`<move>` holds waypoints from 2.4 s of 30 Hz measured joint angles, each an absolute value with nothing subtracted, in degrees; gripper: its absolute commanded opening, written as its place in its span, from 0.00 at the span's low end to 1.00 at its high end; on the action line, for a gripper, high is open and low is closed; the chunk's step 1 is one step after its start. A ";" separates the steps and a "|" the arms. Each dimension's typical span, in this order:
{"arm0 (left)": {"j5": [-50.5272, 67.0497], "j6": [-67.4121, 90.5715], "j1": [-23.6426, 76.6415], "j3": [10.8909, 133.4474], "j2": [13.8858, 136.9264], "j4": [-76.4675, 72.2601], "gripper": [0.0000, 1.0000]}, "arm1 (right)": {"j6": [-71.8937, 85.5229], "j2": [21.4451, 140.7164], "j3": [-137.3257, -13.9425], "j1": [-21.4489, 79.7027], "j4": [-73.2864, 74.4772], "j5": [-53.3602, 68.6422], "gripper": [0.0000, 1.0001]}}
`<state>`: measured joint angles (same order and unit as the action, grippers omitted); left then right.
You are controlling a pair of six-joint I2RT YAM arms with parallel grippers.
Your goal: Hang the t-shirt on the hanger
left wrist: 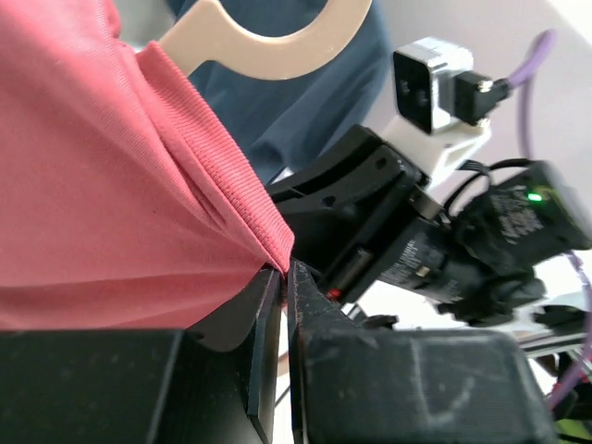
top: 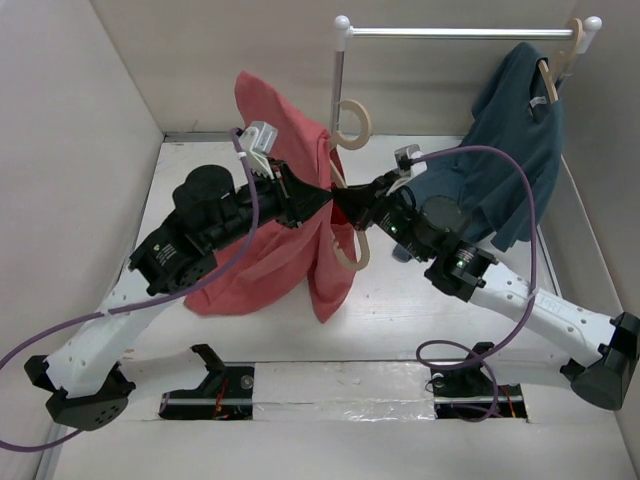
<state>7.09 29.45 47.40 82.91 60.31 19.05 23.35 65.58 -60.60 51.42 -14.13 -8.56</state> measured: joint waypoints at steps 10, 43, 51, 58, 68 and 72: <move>3.11 30.52 47.27 89.52 61.67 25.71 0.40 | 22.79 73.10 -66.11 53.87 -19.73 -8.78 0.00; -15.42 44.12 47.55 101.97 77.43 19.18 0.66 | 16.64 56.23 -59.09 60.51 -12.38 -19.35 0.00; -16.05 46.65 47.55 96.97 76.90 14.02 0.49 | 16.27 57.49 -59.27 60.51 -12.40 -19.46 0.00; -18.09 49.17 47.07 90.43 75.29 7.77 0.14 | 16.16 60.14 -60.73 60.66 -11.46 -20.84 0.00; -18.22 51.70 47.51 84.71 70.06 3.18 0.00 | 16.75 61.34 -61.30 62.33 -10.81 -19.33 0.18; -17.10 51.79 47.64 82.78 68.05 3.95 0.00 | 18.98 58.70 -59.33 62.35 -10.90 -17.72 0.61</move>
